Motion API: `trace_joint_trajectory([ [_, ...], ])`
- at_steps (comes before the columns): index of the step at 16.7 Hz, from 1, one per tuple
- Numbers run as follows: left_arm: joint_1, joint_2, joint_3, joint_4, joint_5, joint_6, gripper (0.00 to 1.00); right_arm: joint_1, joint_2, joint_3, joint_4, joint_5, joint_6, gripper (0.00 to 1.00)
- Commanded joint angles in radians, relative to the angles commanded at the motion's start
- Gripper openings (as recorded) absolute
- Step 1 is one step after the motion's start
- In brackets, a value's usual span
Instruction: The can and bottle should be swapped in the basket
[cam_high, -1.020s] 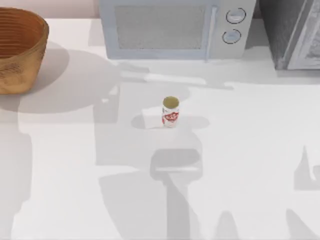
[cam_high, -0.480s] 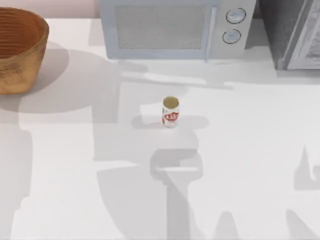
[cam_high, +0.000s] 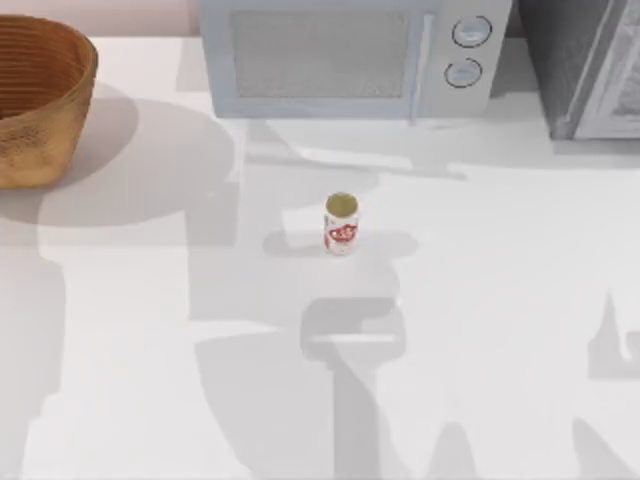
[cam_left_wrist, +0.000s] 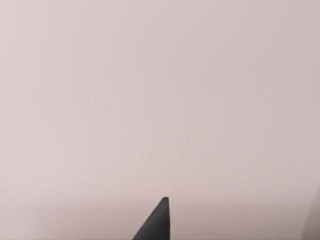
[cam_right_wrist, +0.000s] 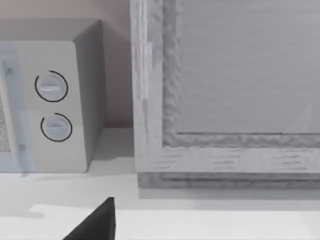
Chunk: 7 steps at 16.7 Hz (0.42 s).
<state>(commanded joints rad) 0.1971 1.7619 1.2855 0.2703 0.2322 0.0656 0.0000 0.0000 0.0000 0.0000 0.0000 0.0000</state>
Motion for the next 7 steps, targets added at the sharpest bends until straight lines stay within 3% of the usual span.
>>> trace_joint_trajectory([
  [2,0.000,0.000,0.000,0.000,0.000,0.000,1.00,0.000,0.000,0.000,0.000,0.000,0.000,1.00],
  [7,0.000,0.000,0.000,0.000,0.000,0.000,1.00,0.000,0.000,0.000,0.000,0.000,0.000,1.00],
])
